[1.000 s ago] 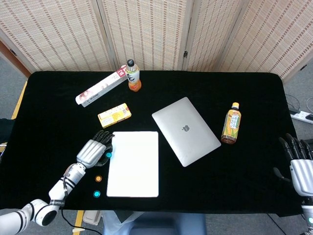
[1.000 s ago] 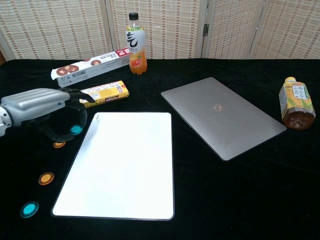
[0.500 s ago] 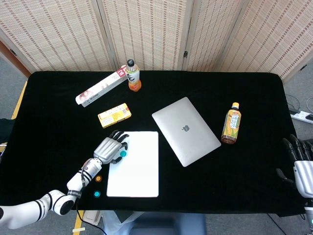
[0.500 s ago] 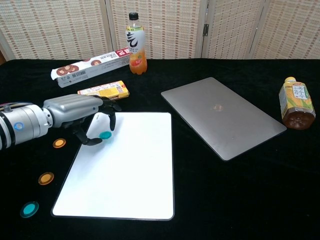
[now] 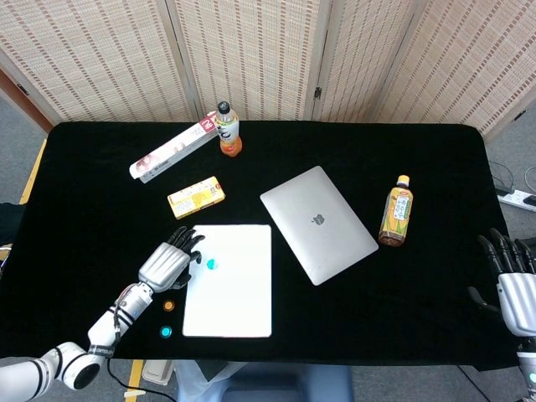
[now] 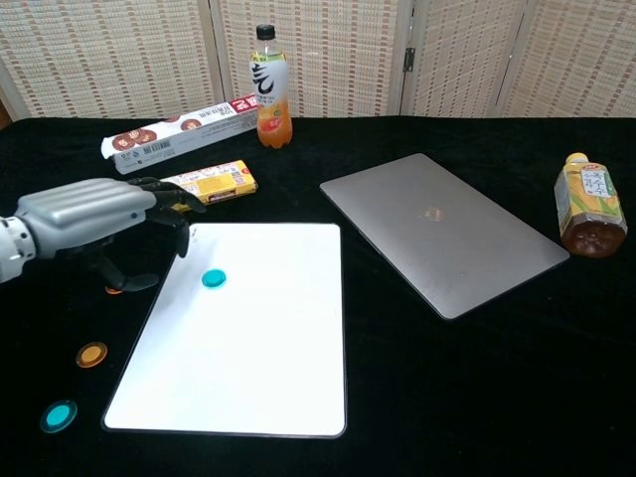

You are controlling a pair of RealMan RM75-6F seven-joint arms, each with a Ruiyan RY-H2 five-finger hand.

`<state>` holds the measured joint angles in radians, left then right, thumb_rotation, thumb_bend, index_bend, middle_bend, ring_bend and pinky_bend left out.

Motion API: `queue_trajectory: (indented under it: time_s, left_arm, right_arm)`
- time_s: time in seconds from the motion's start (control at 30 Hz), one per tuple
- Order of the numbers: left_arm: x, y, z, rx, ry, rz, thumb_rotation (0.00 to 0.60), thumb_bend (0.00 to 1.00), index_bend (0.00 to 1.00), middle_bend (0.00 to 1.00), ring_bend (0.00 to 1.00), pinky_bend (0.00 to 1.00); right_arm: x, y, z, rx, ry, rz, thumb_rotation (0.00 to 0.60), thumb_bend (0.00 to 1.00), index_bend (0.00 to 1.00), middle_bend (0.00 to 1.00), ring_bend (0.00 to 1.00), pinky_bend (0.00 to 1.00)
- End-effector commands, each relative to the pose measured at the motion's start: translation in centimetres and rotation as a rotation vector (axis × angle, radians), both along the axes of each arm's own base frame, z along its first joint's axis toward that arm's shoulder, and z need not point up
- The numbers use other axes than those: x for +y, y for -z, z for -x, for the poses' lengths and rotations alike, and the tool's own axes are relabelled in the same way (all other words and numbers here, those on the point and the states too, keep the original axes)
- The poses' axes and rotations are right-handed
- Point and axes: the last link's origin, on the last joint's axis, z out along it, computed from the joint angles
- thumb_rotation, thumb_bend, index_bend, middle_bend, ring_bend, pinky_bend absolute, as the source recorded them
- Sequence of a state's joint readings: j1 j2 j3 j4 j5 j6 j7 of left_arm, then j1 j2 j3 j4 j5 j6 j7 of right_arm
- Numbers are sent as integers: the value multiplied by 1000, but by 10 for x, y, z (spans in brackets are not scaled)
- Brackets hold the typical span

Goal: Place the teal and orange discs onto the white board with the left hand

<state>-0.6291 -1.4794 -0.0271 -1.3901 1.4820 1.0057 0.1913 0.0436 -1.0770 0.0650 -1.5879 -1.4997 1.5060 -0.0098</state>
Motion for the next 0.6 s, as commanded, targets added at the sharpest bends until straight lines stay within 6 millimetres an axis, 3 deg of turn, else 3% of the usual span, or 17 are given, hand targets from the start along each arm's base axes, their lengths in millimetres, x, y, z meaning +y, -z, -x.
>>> queue_trajectory:
  time_s: [0.03,0.23,0.6]
  left_arm:
    - [-22,-11,13,5,29,16,600,399,450,136,54,0]
    - [-53,-22,26,-3,80,27,600,399,455,136,56,0]
    - [-93,-19,54,38,91,68,600,399,433,136,56,0]
  right_arm:
    - [0,1,-1,0,-5,-3,600,321,0,0,0,0]
    - [0,3,-5,2,-15,-7,600,322,0,0,0,0]
    - [3,6,-8,4,-21,-19,600,322,0,0,0,0]
